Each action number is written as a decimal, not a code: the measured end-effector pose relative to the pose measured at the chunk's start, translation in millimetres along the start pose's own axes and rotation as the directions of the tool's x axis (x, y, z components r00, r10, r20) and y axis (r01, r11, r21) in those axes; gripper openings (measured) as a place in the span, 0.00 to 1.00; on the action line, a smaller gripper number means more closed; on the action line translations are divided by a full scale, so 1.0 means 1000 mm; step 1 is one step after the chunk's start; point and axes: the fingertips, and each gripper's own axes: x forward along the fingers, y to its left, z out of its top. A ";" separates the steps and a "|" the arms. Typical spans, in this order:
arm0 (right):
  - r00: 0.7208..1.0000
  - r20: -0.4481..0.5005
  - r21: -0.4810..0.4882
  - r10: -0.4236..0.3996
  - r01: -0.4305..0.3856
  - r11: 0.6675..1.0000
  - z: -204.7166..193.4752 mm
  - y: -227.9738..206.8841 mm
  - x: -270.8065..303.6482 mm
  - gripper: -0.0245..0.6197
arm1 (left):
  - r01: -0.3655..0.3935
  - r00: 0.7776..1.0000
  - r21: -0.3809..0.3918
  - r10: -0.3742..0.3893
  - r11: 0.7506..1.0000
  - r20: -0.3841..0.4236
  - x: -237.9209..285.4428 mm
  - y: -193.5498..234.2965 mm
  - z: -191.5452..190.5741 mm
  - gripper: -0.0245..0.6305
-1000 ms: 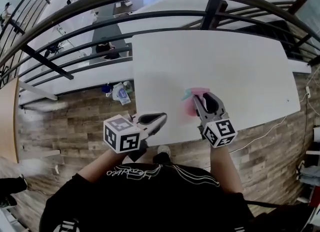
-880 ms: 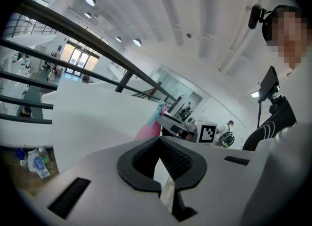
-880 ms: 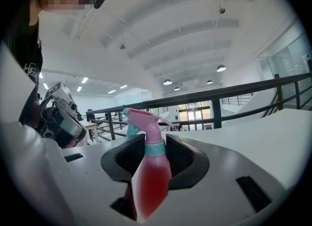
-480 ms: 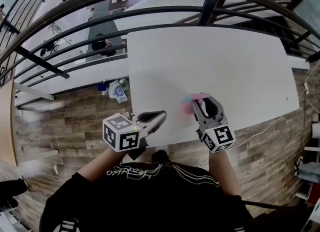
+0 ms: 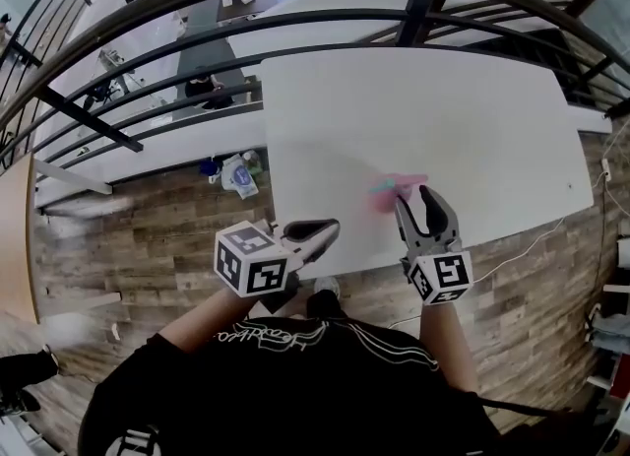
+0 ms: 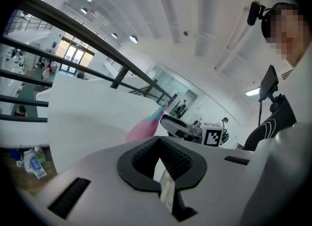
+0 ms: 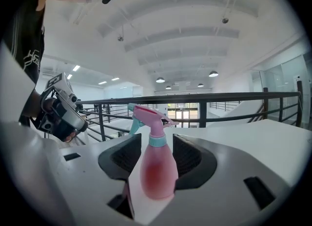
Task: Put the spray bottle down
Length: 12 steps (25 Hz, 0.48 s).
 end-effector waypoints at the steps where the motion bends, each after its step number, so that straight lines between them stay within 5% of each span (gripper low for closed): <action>1: 1.000 0.000 -0.002 -0.018 0.018 1.000 -0.001 0.001 -0.003 0.28 | 0.003 1.000 0.003 -0.003 1.000 -0.001 -0.003 0.001 -0.003 0.05; 5: 0.999 -0.009 0.021 -0.046 0.046 0.999 0.002 0.014 -0.025 0.28 | 0.021 1.000 0.016 -0.021 1.000 0.001 -0.013 -0.007 -0.010 0.05; 12: 0.997 0.043 0.096 0.063 -0.067 0.993 0.035 0.076 -0.077 0.28 | 0.071 0.997 0.067 -0.071 0.995 0.000 -0.029 -0.040 -0.016 0.05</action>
